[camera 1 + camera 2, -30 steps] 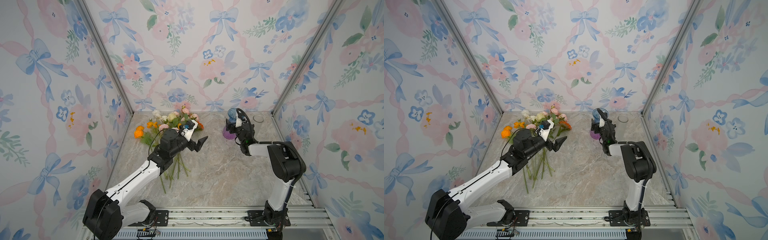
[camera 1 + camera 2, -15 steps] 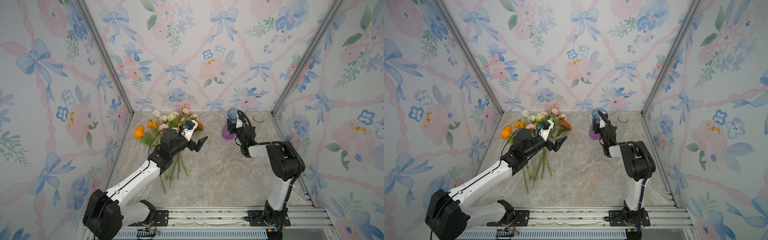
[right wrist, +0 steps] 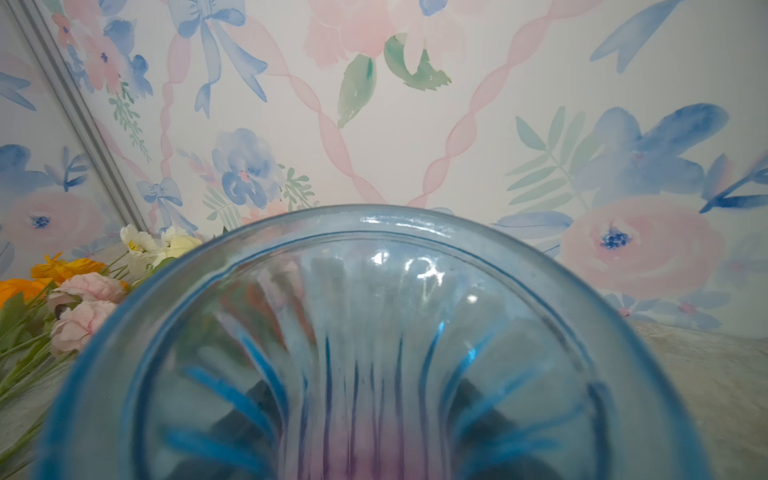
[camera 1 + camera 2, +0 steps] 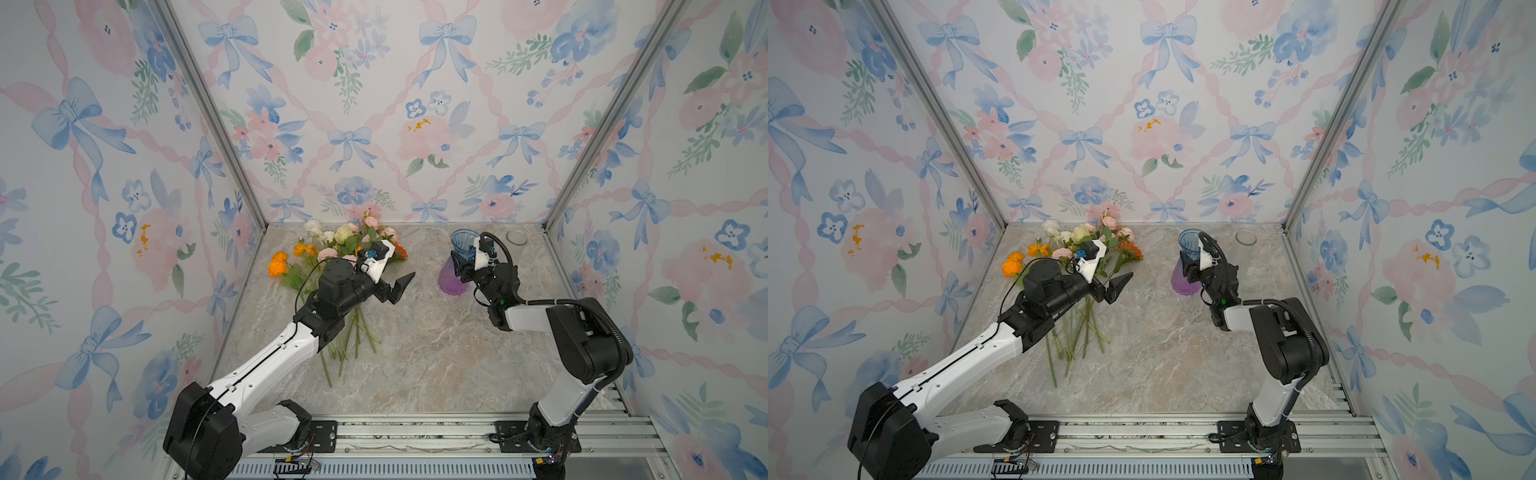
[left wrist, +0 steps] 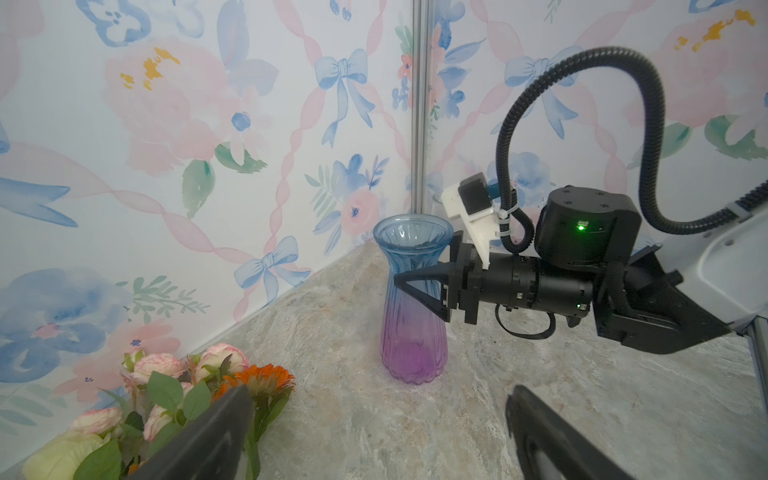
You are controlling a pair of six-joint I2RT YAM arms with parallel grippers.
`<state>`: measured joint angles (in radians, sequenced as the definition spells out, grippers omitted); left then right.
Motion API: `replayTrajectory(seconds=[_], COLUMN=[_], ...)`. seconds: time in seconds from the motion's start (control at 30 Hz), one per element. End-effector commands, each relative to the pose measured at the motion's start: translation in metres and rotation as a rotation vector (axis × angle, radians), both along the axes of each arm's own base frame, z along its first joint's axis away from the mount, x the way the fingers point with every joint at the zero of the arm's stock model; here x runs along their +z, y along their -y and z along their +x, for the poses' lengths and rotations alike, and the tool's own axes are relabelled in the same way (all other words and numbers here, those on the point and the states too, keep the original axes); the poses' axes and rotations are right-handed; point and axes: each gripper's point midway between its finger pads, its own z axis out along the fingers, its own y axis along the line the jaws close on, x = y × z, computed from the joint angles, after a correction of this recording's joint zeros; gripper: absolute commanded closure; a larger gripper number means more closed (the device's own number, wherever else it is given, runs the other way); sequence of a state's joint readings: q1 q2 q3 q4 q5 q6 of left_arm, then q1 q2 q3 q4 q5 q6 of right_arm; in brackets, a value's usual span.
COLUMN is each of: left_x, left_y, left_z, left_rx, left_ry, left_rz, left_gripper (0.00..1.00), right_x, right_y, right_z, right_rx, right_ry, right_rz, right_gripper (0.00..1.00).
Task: Arrange the flowers into the vase
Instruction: 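Slide the blue-purple vase toward the robot with the right gripper and release it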
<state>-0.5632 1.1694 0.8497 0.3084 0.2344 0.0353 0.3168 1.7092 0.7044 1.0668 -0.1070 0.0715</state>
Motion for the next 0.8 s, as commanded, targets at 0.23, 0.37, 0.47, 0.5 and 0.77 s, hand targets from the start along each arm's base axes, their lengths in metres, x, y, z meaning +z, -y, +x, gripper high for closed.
replayTrajectory(seconds=[0.23, 0.37, 0.47, 0.5, 0.77], left_x=[0.012, 0.002, 0.007, 0.011, -0.028], left_y=[-0.030, -0.042, -0.057, -0.061, -0.055], left_z=[-0.021, -0.054, -0.083, -0.090, -0.110], left_rx=[0.113, 0.090, 0.069, 0.063, 0.006], left_ry=[-0.130, -0.281, -0.278, -0.270, -0.431], left_rz=[-0.097, -0.185, -0.281, -0.297, -0.210], left_gripper=[0.02, 0.02, 0.02, 0.02, 0.02], right_x=[0.092, 0.088, 0.079, 0.077, 0.053], right_y=[-0.091, -0.114, -0.122, -0.122, -0.127], right_z=[-0.125, -0.157, -0.172, -0.174, -0.182], right_rx=[0.226, 0.269, 0.283, 0.280, 0.270], right_ry=[0.235, 0.221, 0.208, 0.201, 0.156], right_rz=[0.011, -0.011, -0.018, -0.009, -0.011], right_gripper=[0.72, 0.72, 0.72, 0.72, 0.73])
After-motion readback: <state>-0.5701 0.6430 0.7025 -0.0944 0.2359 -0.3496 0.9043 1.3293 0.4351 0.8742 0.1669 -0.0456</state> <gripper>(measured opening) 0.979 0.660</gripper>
